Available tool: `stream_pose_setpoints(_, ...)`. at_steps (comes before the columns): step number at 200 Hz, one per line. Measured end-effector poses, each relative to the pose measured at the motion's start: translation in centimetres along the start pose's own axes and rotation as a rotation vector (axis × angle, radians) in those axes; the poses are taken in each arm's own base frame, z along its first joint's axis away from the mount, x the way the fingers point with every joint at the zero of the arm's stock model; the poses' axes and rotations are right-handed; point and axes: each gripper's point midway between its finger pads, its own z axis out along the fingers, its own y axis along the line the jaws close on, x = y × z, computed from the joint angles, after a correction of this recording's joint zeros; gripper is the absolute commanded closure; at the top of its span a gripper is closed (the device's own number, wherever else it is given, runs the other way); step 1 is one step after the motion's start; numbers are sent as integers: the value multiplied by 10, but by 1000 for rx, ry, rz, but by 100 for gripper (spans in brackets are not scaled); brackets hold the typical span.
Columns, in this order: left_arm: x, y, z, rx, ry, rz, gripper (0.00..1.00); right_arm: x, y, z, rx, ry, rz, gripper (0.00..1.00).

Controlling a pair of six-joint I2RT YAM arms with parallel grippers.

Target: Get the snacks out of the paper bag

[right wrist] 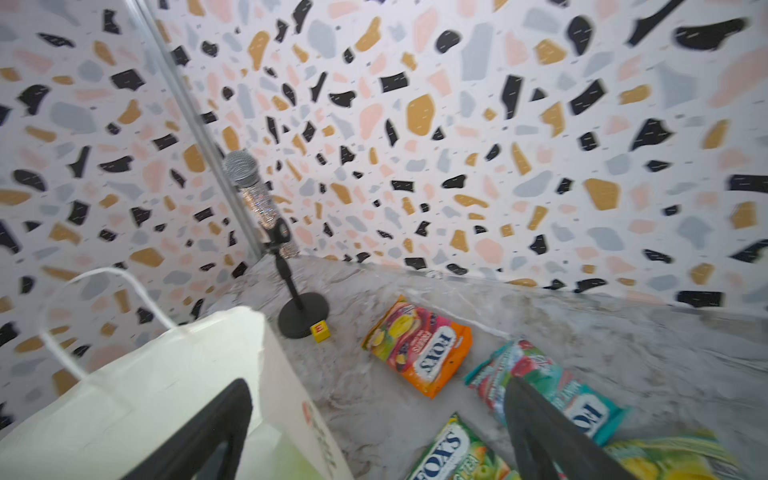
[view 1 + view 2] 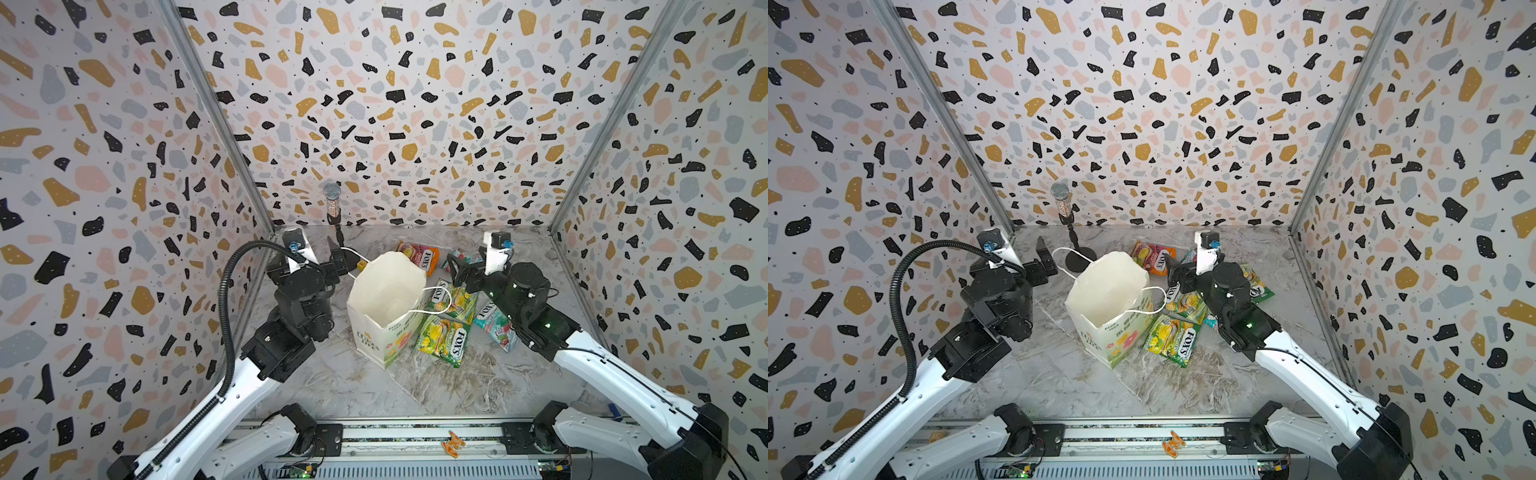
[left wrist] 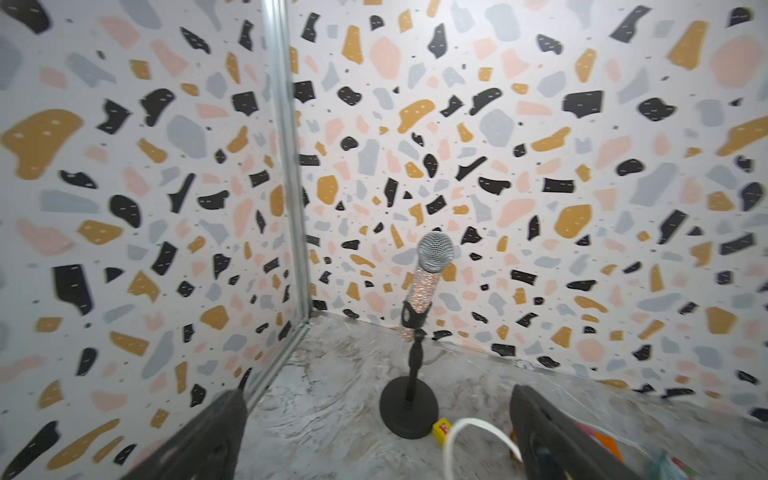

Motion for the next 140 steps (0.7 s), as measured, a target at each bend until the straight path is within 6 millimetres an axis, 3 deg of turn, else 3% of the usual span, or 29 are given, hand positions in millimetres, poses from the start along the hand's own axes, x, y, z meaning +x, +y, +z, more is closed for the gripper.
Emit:
stream_pose_setpoints(40,27,54,8,-224,-9,-30,0,1,-80,-16,341,-37,-8,4)
stream_pose_setpoints(85,80,93,15,-370,7,-56,0,63,-166,-48,643,46,-58,3)
stream_pose_setpoints(113,119,101,17,-402,32,-41,0,96,-199,-65,745,87,-90,3)
stream_pose_setpoints(140,150,105,17,-409,35,-39,0,116,-216,-76,793,85,-127,3)
